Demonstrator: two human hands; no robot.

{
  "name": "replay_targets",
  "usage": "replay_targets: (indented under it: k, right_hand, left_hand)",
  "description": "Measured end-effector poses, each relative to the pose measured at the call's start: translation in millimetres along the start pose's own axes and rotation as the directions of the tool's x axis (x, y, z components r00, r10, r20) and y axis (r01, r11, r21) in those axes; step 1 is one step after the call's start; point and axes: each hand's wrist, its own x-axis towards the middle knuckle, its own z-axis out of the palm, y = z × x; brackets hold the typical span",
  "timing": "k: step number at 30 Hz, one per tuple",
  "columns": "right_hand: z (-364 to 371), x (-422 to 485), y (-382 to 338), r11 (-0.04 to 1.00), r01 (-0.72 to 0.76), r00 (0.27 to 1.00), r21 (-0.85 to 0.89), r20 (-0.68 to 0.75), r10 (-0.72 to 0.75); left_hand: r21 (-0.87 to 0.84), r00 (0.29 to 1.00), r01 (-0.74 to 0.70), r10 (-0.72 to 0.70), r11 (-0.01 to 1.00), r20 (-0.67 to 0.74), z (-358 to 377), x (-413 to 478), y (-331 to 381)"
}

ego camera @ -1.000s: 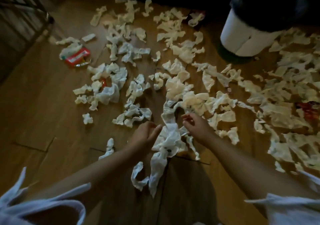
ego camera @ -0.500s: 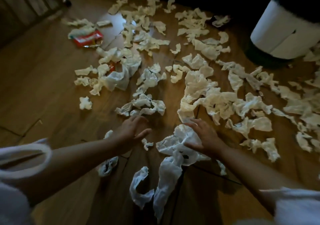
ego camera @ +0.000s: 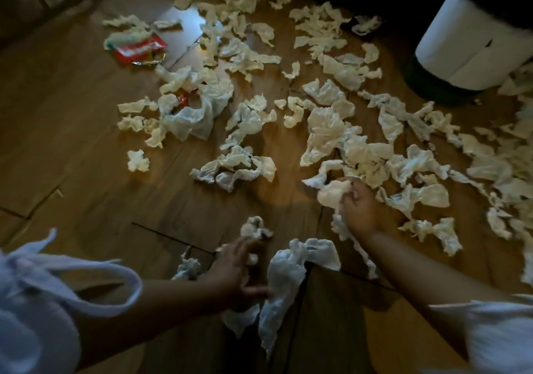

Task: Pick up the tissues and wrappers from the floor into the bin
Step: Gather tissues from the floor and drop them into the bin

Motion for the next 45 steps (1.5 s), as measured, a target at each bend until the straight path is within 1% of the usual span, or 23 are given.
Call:
replay_targets:
  k: [2, 4, 5, 6, 7, 8, 10, 12, 13, 15, 17, 19, 20, 22, 26, 29, 31, 33, 35, 39, 41, 43, 45]
  right_hand:
    - [-12.7, -3.6, 4.7, 0.999, -0.018, 0.999, -0.030, -0.033, 0.017]
    - [-26.0, -9.6, 15.0, 0.982, 0.028, 0.999, -0.187, 0.031, -0.023]
    - [-30.7, -13.1, 21.3, 0.939, 0.084, 0.992, -0.333, 0.120, -0.047]
    - [-33.1, -15.7, 32.3, 0.874, 0.123, 0.976, -0.470, 0.219, -0.020]
    - [-33.1, -20.8, 41.7, 0.815, 0.141, 0.955, -0.562, 0.294, 0.037]
    - [-31.6, -26.7, 52.6, 0.791, 0.125, 0.932, -0.599, 0.343, 0.112]
    - [-32.0, -43.2, 69.6, 0.757, 0.168, 0.902, -0.632, 0.409, 0.141]
    - [-37.0, -55.3, 82.9, 0.691, 0.311, 0.895, -0.653, 0.447, 0.020]
    - [-40.8, -58.0, 82.3, 0.691, 0.356, 0.887, -0.629, 0.459, -0.039]
    - [-43.3, -54.3, 72.4, 0.796, 0.304, 0.886, -0.523, 0.463, -0.035]
    - [-38.3, -44.0, 53.7, 0.911, 0.179, 0.907, -0.372, 0.420, -0.007]
    - [-25.1, -34.8, 37.6, 0.950, 0.175, 0.924, -0.260, 0.377, -0.067]
    - [-16.1, -32.3, 31.3, 0.955, 0.192, 0.911, -0.228, 0.403, -0.087]
    - [3.4, -32.2, 20.3, 0.926, 0.262, 0.847, -0.273, 0.525, -0.085]
    - [39.5, -40.2, 8.6, 0.762, 0.458, 0.726, -0.459, 0.688, -0.022]
    - [44.7, -48.8, 7.1, 0.741, 0.455, 0.702, -0.494, 0.711, 0.043]
    - [38.7, -56.1, 8.5, 0.725, 0.509, 0.688, -0.464, 0.725, -0.018]
    - [30.0, -62.2, 12.8, 0.713, 0.568, 0.653, -0.411, 0.753, -0.086]
    - [21.2, -66.1, 18.3, 0.730, 0.564, 0.634, -0.385, 0.769, -0.083]
    - [13.5, -65.2, 29.4, 0.616, 0.640, 0.632, -0.459, 0.771, -0.082]
    - [15.2, -62.9, 29.1, 0.603, 0.664, 0.606, -0.443, 0.791, -0.086]
    - [18.2, -53.8, 22.9, 0.615, 0.653, 0.613, -0.441, 0.785, -0.088]
    - [19.6, -32.0, 11.8, 0.673, 0.582, 0.700, -0.456, 0.703, -0.128]
  left_hand:
    - [0.223, 0.972, -0.185, 0.143, 0.957, 0.188, 13.4, 6.2, 11.9]
    - [0.408, 0.928, -0.305, 0.172, 0.860, 0.332, 18.0, 13.8, 17.6]
    - [0.488, 0.911, -0.365, 0.196, 0.793, 0.363, 20.9, 17.6, 15.0]
    - [0.566, 0.902, -0.425, 0.275, 0.706, 0.333, 20.3, 20.3, 15.6]
    - [0.625, 0.878, -0.475, 0.387, 0.620, 0.284, 18.4, 23.5, 14.6]
    - [0.663, 0.867, -0.489, 0.397, 0.567, 0.301, 14.7, 26.8, 14.6]
    - [0.635, 0.852, -0.523, 0.337, 0.569, 0.400, 7.8, 32.1, 13.8]
    - [0.527, 0.878, -0.444, 0.235, 0.724, 0.417, -0.3, 32.1, 18.4]
    - [0.458, 0.909, -0.380, 0.232, 0.804, 0.346, -5.2, 31.5, 23.1]
    - [0.306, 0.960, -0.278, 0.248, 0.911, 0.134, -19.2, 24.9, 30.1]
    - [0.146, 0.977, -0.200, 0.209, 0.969, -0.051, -36.0, 13.3, 25.3]
    - [0.029, 0.968, -0.178, 0.181, 0.984, -0.171, -49.4, -1.0, 7.5]
    - [0.065, 0.961, -0.180, 0.190, 0.981, -0.200, -55.8, -7.9, -5.5]
    - [0.190, 0.968, -0.120, 0.157, 0.974, -0.194, -61.4, -21.1, -32.6]
    - [0.356, 0.976, 0.033, 0.047, 0.934, -0.212, -54.6, -44.3, -56.2]
    - [0.396, 0.991, 0.113, -0.072, 0.911, -0.117, -31.4, -47.9, -59.7]
    - [0.390, 0.995, 0.099, -0.083, 0.915, -0.057, -17.2, -41.3, -54.0]
    - [0.358, 0.998, 0.068, -0.066, 0.931, -0.018, -6.0, -31.2, -49.7]
    - [0.343, 1.000, -0.001, -0.010, 0.939, 0.029, 0.7, -20.7, -49.2]
    - [0.457, 0.978, -0.179, 0.108, 0.871, 0.177, 1.6, -13.1, -46.7]
    - [0.547, 0.949, -0.286, 0.152, 0.787, 0.277, -3.1, -14.9, -55.2]
    - [0.641, 0.881, -0.470, 0.362, 0.607, 0.303, -9.1, -13.3, -64.6]
    - [0.709, 0.884, -0.468, 0.276, 0.527, 0.378, -19.8, -8.0, -67.8]
